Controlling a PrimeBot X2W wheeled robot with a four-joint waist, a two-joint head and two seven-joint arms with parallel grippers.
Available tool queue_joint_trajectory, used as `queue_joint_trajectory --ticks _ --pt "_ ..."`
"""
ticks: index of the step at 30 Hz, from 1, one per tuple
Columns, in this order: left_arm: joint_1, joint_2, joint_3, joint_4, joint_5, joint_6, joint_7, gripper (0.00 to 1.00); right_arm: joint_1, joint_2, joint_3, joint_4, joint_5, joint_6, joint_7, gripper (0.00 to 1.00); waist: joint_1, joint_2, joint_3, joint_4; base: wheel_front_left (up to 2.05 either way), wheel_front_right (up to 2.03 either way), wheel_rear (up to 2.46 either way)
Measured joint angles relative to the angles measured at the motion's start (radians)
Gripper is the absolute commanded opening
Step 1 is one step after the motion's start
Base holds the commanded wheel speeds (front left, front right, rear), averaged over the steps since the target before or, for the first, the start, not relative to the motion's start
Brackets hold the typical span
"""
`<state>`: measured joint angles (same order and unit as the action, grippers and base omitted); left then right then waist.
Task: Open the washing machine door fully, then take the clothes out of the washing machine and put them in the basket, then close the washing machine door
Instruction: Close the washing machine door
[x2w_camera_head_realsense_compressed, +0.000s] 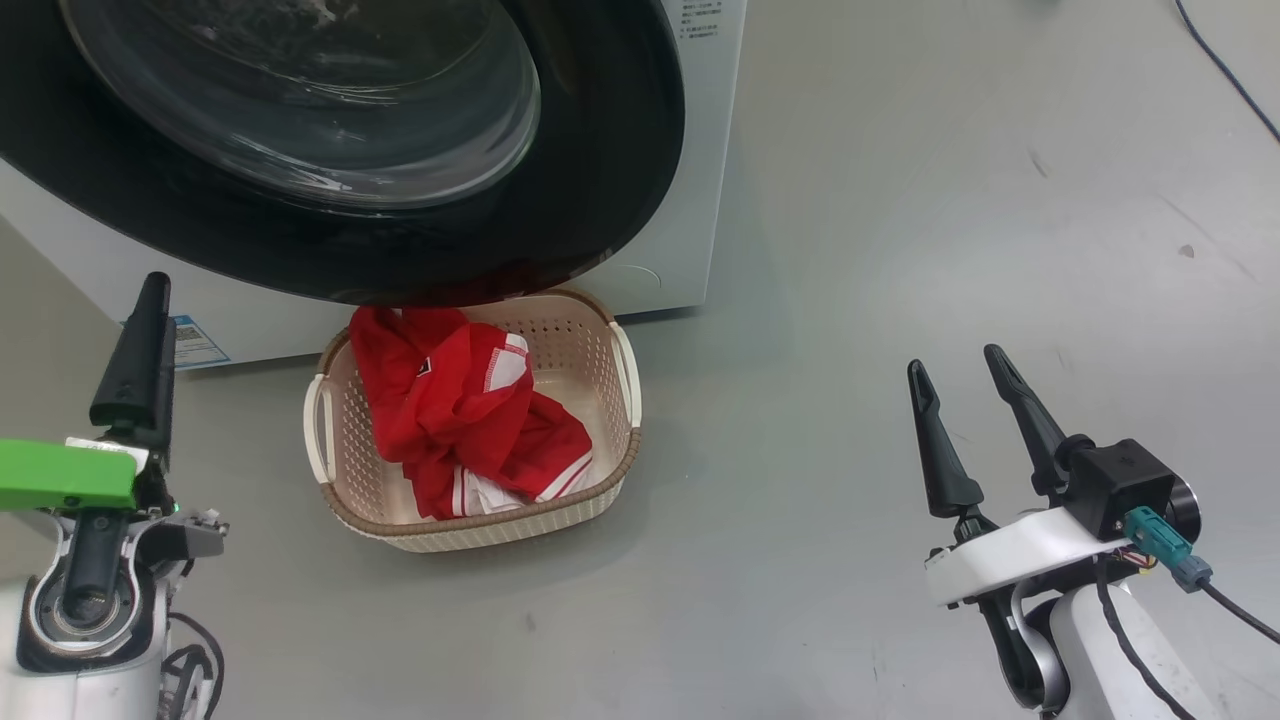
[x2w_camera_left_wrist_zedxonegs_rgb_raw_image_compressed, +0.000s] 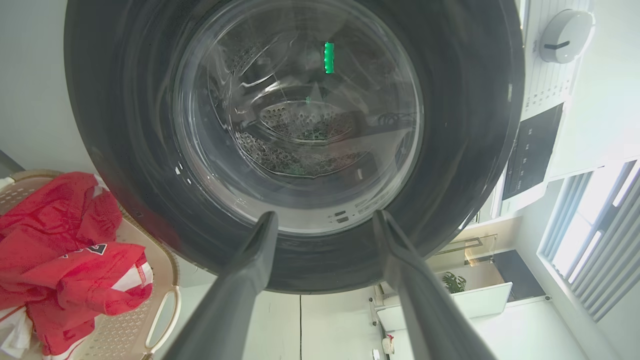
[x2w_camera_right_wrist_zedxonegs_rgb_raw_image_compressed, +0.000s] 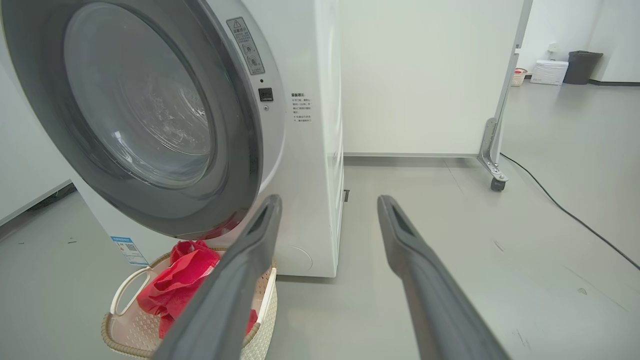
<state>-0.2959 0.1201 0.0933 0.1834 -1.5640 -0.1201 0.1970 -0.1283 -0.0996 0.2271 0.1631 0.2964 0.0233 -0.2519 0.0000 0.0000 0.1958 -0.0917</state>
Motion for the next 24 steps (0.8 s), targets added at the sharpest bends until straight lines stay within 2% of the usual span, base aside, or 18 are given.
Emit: queue_joint_trajectory --ticks 11,17,24 --pt "0.072 0.068 -0.070 -0.183 0.380 0.000 -0.222 1.00 0.009 -0.012 0.000 -0.010 -0.010 -0.008 0.000 1.00 0.0000 0.0000 -0.048 0.038 0.00 0.00 0.00" --pt "0.144 0.123 -0.099 -0.198 0.636 0.001 -0.345 1.00 0.015 -0.016 0.000 -0.015 -0.017 -0.011 0.000 1.00 -0.0001 0.0000 -0.067 0.042 0.00 0.00 0.00" --pt "0.230 0.153 -0.172 -0.218 0.870 0.097 -0.405 1.00 0.034 -0.022 -0.009 -0.023 -0.018 -0.023 0.000 1.00 -0.0001 0.0000 -0.094 0.043 0.00 0.00 0.00"
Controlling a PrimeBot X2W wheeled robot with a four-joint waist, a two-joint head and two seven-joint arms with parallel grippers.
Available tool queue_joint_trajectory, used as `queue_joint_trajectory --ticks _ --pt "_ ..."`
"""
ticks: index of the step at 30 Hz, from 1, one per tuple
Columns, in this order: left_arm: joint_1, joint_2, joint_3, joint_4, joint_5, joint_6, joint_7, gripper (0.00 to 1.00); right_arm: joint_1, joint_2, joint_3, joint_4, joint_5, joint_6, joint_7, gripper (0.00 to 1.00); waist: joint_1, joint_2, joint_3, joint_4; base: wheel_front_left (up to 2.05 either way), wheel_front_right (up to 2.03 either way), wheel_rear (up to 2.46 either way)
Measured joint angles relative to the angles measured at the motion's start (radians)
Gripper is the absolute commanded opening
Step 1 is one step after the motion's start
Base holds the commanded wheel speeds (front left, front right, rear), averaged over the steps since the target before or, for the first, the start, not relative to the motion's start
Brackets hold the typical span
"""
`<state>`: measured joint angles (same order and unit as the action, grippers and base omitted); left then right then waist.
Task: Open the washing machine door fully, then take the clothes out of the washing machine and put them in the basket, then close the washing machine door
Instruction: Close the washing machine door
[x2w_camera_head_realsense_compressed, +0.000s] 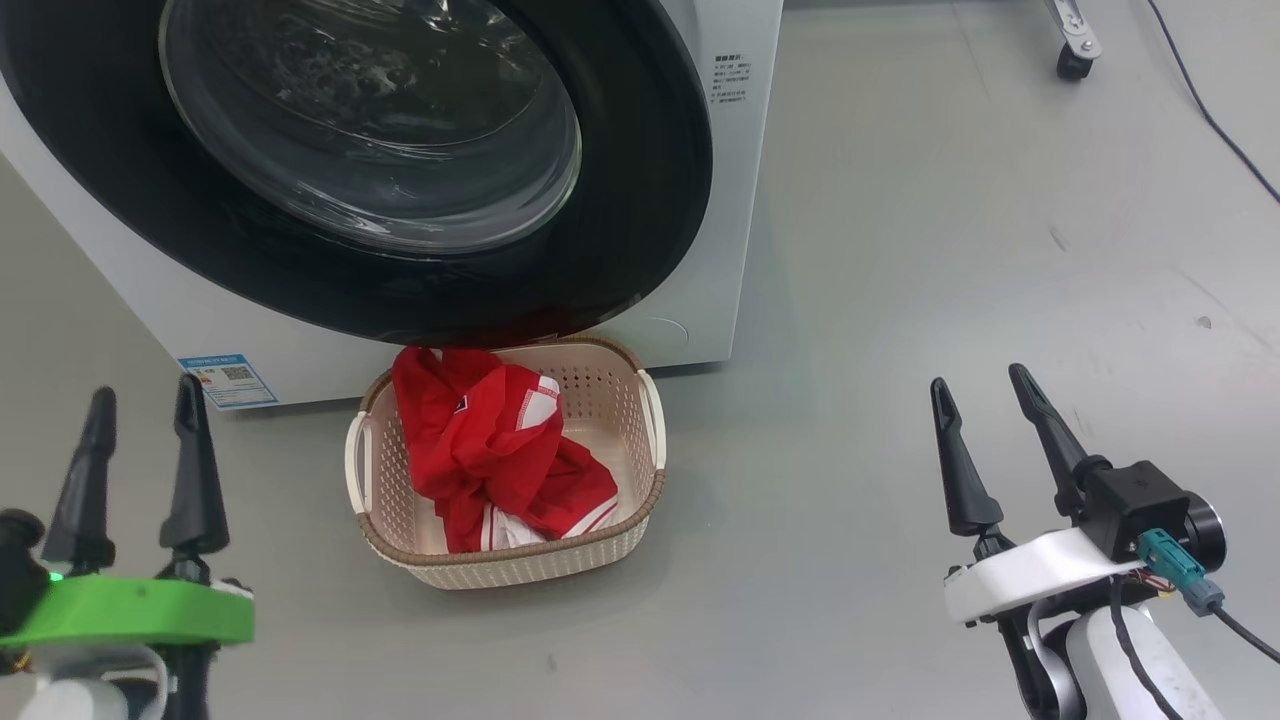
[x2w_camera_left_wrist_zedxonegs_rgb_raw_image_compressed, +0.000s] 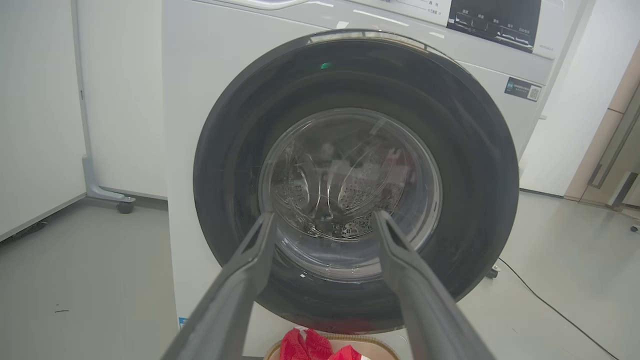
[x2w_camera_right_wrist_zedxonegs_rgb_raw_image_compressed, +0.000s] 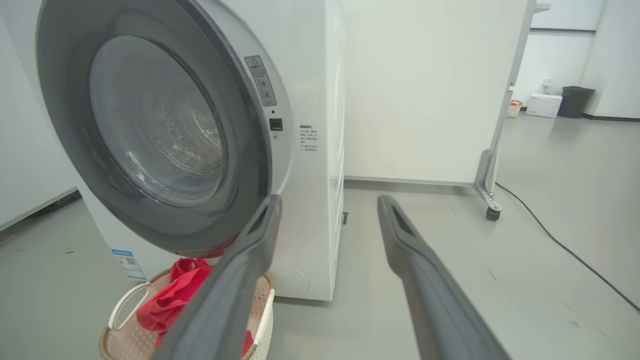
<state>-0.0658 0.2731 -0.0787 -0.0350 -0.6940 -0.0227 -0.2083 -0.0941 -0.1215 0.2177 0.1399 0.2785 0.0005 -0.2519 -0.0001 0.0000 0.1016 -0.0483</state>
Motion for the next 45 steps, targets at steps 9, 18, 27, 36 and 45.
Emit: queue_joint_trajectory --ticks 9,18,27,36,45 --pt "0.097 -0.031 -0.093 -0.002 0.114 0.102 0.000 1.00 0.063 -0.005 -0.005 -0.001 -0.007 -0.013 0.002 1.00 0.0000 0.0000 -0.017 0.015 0.00 0.00 0.00" --pt "0.139 -0.035 -0.133 0.007 0.197 0.123 0.000 1.00 0.084 -0.004 0.004 -0.007 -0.008 -0.023 0.009 1.00 0.0000 0.0000 -0.018 0.021 0.00 0.00 0.00" --pt "0.156 -0.065 -0.138 0.005 0.232 0.132 0.002 1.00 0.088 -0.002 0.009 -0.021 -0.008 -0.030 0.016 1.00 0.0000 0.0000 -0.016 0.022 0.00 0.00 0.00" --pt "0.158 -0.075 -0.120 0.006 0.264 0.137 0.012 1.00 0.092 -0.002 0.009 -0.027 -0.008 -0.038 0.016 1.00 0.0000 0.0000 -0.017 0.019 0.00 0.00 0.00" --pt "0.159 -0.100 -0.109 0.004 0.302 0.141 0.016 1.00 0.104 -0.002 0.009 -0.035 -0.008 -0.039 0.018 1.00 0.0000 0.0000 -0.013 0.023 0.00 0.00 0.00"
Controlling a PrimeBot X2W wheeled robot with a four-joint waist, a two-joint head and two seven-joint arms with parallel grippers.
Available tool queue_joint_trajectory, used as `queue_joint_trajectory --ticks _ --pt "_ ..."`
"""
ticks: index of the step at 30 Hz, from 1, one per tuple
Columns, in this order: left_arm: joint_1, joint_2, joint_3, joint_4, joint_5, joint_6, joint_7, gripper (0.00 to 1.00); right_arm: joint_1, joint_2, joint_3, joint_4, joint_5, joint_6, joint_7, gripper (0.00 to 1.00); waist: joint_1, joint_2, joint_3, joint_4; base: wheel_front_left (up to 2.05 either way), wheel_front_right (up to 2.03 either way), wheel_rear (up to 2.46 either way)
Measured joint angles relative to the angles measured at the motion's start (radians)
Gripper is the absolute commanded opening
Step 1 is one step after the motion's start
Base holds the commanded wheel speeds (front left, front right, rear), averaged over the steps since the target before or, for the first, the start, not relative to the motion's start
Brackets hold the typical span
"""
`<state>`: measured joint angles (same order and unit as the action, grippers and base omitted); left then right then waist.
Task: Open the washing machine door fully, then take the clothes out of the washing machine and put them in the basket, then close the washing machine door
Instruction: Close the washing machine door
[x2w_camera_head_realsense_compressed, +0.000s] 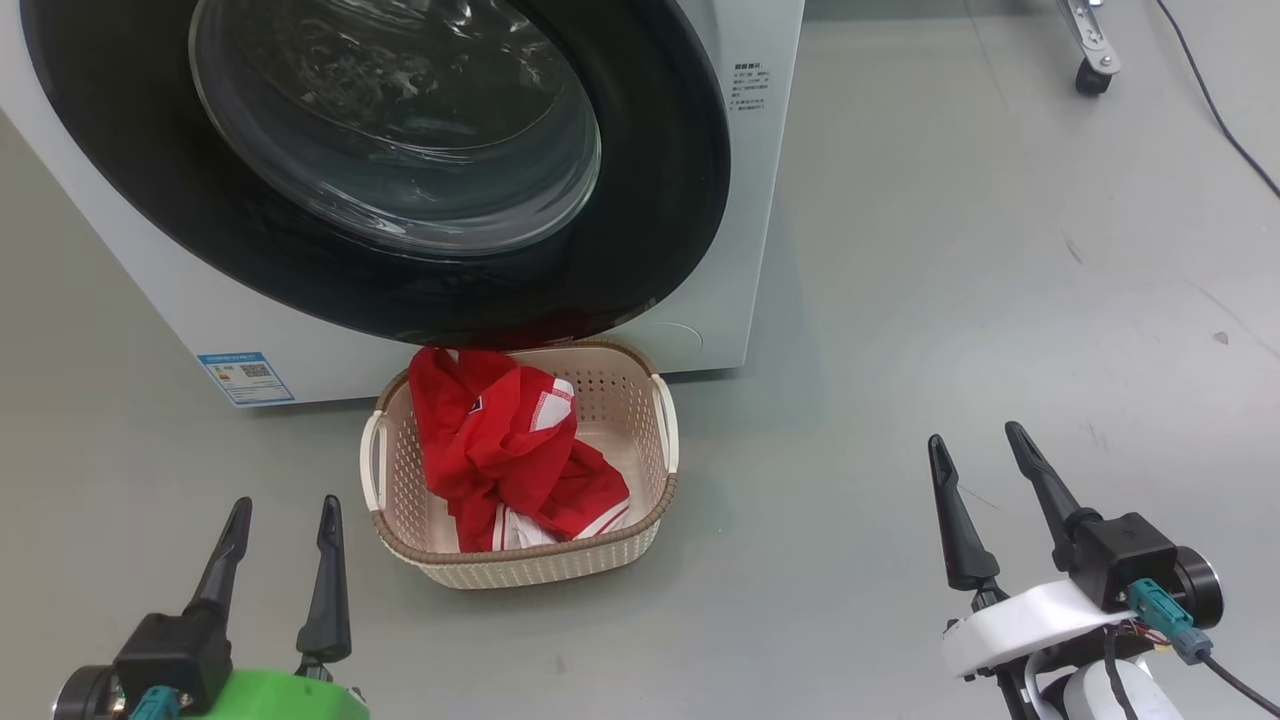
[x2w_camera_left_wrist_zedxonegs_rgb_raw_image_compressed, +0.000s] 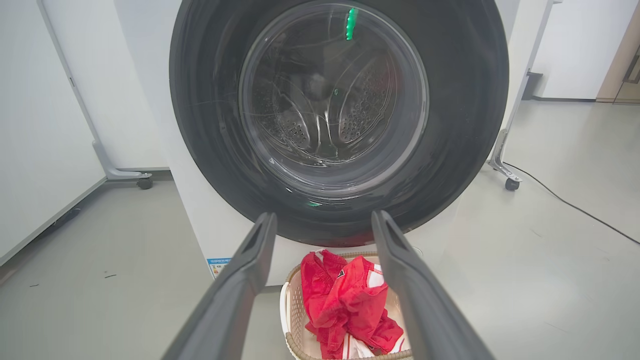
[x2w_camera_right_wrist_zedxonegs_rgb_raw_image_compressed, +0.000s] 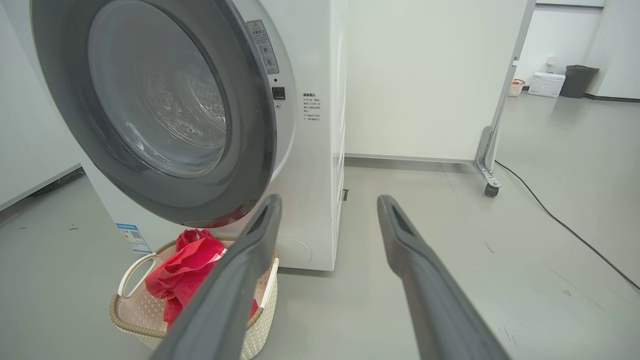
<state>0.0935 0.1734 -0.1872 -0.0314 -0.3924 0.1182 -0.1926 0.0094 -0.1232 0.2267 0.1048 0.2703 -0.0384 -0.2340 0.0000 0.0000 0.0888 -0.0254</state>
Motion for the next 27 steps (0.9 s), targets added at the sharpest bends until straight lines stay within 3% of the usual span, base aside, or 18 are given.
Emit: queue_joint_trajectory --ticks 6,7,8,9,27 --pt "0.000 -0.016 0.010 -0.007 0.002 0.000 0.007 1.00 0.000 0.000 0.000 -0.002 0.000 -0.001 0.001 1.00 0.0000 0.0000 0.001 0.005 0.00 0.00 0.00" --pt "0.000 -0.019 0.011 -0.008 0.008 0.000 0.007 1.00 0.000 0.000 -0.001 -0.002 0.000 -0.001 0.001 0.71 0.0000 0.0000 0.001 0.006 0.00 0.00 0.00" --pt "0.000 -0.022 0.011 -0.009 0.011 0.000 0.007 1.00 0.000 0.000 -0.002 -0.003 0.000 -0.001 0.001 0.12 0.0000 0.0000 0.002 0.006 0.00 0.00 0.00" --pt "0.000 -0.023 0.011 -0.009 0.016 0.000 0.007 1.00 0.000 0.000 -0.004 -0.003 0.000 -0.001 0.001 0.00 0.0000 0.0000 0.002 0.007 0.00 0.00 0.00" --pt "-0.002 -0.059 -0.010 -0.037 0.064 0.001 0.017 1.00 -0.003 -0.047 -0.049 -0.021 0.003 -0.005 0.019 0.00 0.0000 0.0000 0.026 0.074 0.00 0.00 0.00"
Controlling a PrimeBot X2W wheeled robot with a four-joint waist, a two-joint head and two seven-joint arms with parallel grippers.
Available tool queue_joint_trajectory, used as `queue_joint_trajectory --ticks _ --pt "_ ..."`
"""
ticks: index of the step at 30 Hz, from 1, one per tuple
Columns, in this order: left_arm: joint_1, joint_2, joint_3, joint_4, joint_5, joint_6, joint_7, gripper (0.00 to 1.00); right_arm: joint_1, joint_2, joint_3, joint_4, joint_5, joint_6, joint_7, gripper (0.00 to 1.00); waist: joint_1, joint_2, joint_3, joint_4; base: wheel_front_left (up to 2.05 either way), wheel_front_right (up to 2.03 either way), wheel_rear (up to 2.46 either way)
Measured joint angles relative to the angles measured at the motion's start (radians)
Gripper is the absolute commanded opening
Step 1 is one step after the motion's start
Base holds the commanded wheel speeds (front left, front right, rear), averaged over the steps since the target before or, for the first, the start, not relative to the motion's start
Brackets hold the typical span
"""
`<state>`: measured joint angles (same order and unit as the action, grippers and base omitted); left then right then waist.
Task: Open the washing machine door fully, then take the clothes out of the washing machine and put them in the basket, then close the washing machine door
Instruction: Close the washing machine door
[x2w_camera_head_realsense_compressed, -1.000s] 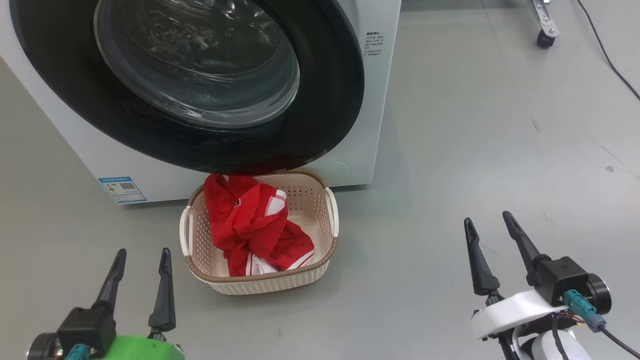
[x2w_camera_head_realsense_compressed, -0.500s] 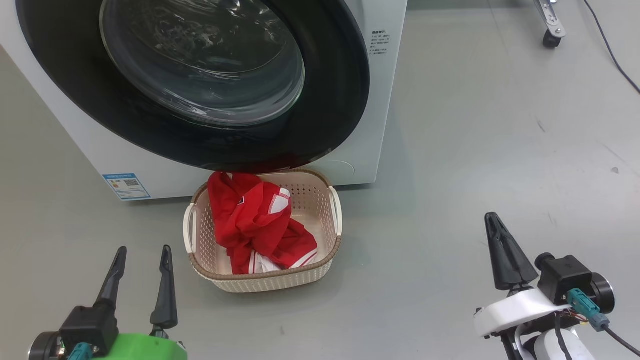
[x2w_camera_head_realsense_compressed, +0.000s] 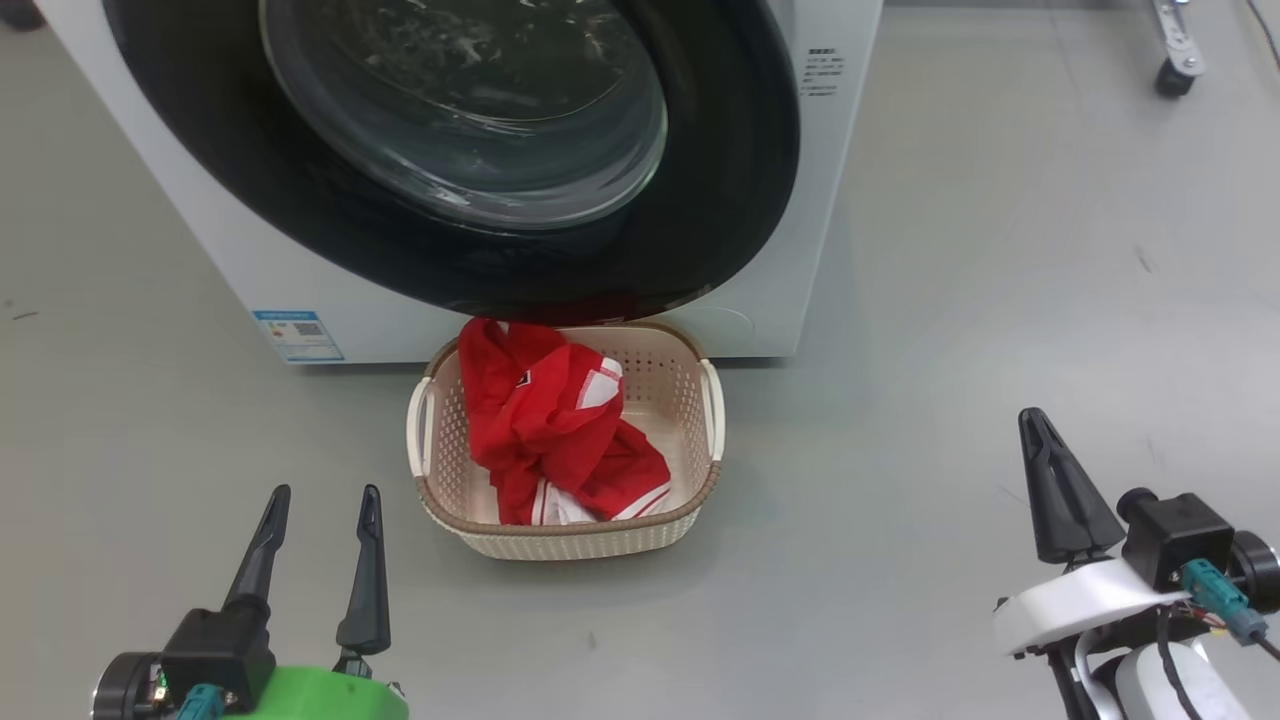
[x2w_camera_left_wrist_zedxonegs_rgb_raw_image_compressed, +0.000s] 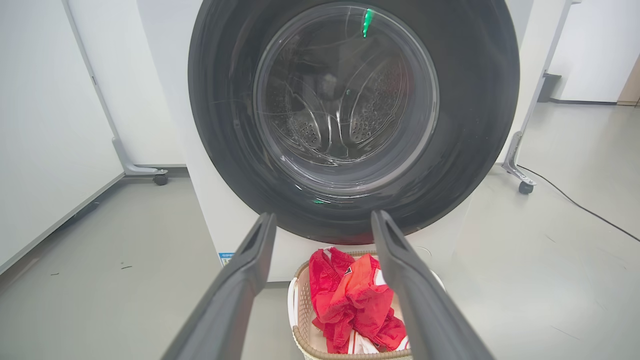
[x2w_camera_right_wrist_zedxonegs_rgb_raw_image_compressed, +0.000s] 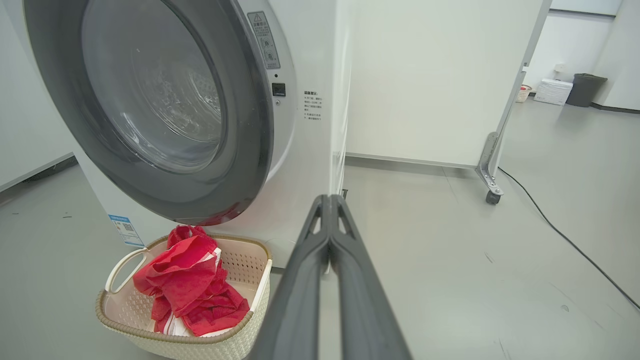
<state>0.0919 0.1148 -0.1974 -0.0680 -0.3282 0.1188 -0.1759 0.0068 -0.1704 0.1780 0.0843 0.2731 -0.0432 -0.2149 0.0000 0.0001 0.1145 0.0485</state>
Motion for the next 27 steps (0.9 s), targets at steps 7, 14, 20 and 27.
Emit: queue_joint_trajectory --ticks 7,14,20,27 --pt "-0.001 -0.014 -0.005 -0.007 0.003 0.000 -0.002 1.00 -0.071 -0.044 -0.009 -0.004 0.000 0.026 0.028 0.00 0.0000 0.0000 0.019 0.061 0.00 0.00 0.00" --pt "-0.010 -0.028 -0.019 -0.007 0.011 0.000 -0.012 1.00 -0.168 -0.066 -0.001 -0.002 0.021 0.069 0.077 0.00 0.0000 0.0000 0.047 0.131 0.00 0.00 0.00" --pt "-0.033 -0.037 -0.025 -0.009 0.012 0.000 -0.023 1.00 -0.255 -0.071 0.008 0.021 0.029 0.095 0.115 0.00 0.0000 0.0000 0.076 0.194 0.00 0.00 0.00" --pt "-0.051 -0.046 -0.028 -0.012 0.002 0.000 -0.034 1.00 -0.386 -0.085 0.023 0.050 0.035 0.121 0.168 0.00 0.0000 0.0000 0.116 0.257 0.00 0.00 0.00"
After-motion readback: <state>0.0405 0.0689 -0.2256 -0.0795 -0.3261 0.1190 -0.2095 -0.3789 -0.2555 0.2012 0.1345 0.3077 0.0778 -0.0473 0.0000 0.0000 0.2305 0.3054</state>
